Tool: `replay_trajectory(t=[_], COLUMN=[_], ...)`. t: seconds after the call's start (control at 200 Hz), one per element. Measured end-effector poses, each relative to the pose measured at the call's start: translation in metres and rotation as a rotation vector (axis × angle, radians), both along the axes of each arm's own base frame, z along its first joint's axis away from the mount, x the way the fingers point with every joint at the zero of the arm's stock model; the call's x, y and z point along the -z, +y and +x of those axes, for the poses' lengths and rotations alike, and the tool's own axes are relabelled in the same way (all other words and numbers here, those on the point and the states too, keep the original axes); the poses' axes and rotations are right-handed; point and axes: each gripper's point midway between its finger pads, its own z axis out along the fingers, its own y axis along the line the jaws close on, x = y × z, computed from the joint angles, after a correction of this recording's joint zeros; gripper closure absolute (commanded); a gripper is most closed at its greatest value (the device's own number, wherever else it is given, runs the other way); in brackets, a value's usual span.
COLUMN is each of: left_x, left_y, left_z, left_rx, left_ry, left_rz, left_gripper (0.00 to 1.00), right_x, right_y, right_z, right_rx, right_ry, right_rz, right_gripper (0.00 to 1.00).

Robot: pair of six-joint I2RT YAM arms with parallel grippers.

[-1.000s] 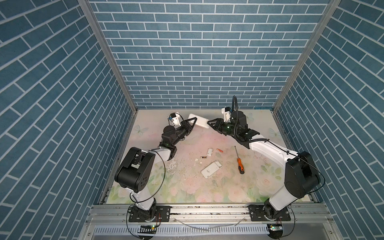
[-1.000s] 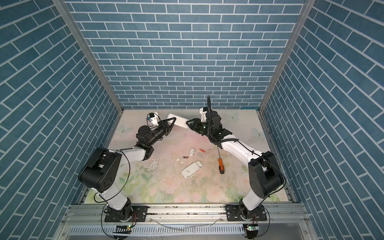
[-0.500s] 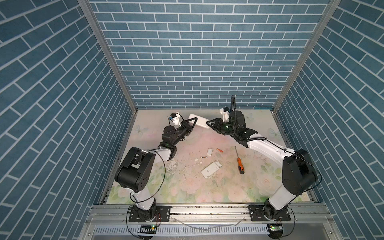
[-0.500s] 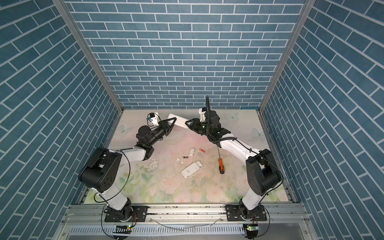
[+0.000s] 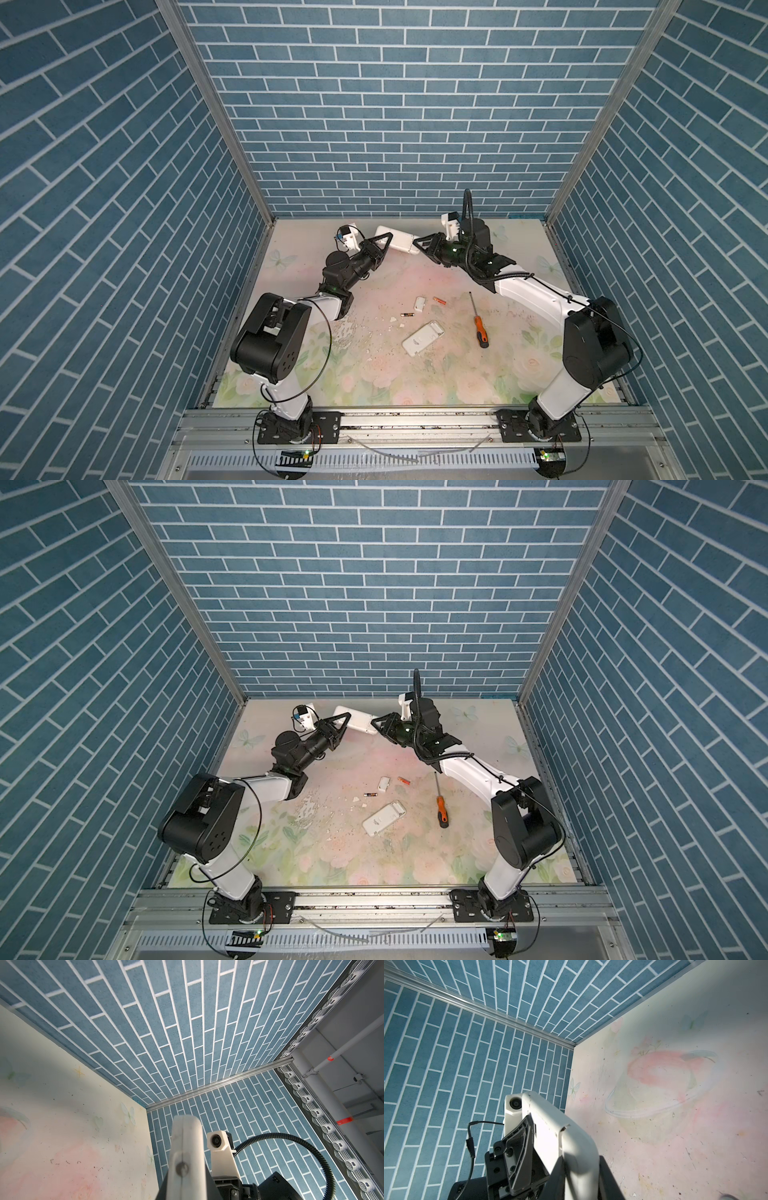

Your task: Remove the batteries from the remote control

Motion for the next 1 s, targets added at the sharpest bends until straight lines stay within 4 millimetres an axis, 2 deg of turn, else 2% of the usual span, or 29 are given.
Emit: replay_trajectory(t=[0.15,0.745,1.0], left_x=[0.000,0.003,-0.005], left_y=[-0.003,-0.012,-0.013], left_z=[-0.002,-0.003,-0.006], left_rx=[0.012,0.041,0.043], left_ry=[-0.012,-0.057,-0.090], left_rz=[0.012,0.108,0.176], left_gripper=[1.00,1.00,1.00], right_x=[0.001,0.010,0.009], right_y=[0.001,-0.009,-0.013], right_z=[-0.001,-0.007,-0.010], right_rx=[-0.003,0.018,0.023], right_ry=[-0.001,0.035,0.045], right_rz=[-0.006,-0.070,-0.079], right_gripper=[0.63,0.66,0.75])
